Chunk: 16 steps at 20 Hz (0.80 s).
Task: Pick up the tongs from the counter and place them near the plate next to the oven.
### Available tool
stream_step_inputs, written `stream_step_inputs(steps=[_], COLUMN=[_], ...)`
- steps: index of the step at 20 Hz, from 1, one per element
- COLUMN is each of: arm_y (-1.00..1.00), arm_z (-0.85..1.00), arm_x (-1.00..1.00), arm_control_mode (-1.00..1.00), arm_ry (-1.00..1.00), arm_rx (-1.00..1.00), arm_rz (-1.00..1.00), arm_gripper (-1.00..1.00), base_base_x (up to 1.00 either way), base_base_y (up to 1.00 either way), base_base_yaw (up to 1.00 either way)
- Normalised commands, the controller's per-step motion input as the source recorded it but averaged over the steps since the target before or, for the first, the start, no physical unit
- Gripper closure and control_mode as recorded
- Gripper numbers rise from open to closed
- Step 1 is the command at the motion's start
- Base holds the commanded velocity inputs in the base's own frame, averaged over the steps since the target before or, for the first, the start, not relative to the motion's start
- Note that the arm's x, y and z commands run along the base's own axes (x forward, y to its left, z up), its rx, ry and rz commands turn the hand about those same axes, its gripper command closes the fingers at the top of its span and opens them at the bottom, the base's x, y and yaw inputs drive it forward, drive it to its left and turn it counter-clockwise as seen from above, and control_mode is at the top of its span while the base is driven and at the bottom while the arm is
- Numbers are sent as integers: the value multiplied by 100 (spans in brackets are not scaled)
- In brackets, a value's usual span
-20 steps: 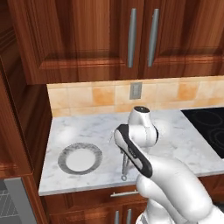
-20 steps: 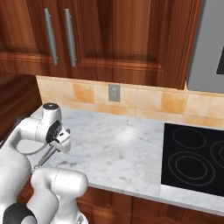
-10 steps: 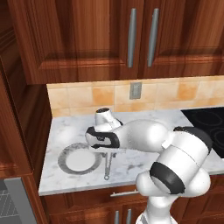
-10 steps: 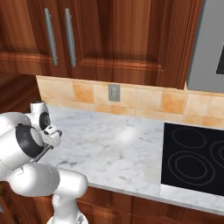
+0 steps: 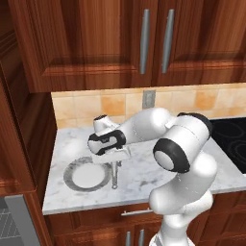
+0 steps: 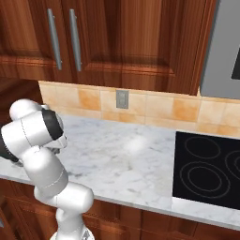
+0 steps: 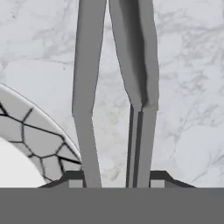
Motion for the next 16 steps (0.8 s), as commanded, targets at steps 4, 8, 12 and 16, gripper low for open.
stream_step_inputs(steps=[4,8,12,16], arm_y=[-16,-27,-31,-39], arm_z=[-25,-21,-16,0], arm_x=[0,-8,-9,-19], arm_control_mode=[-100,-100,-100,-100], arm_ry=[-13,-15,-16,-17], arm_rx=[0,1,4,7], arm_rz=[15,14,10,5], arm_gripper=[100,100,100,100], base_base_x=[0,0,0,0], base_base_y=[0,0,0,0], base_base_yaw=[0,0,0,0])
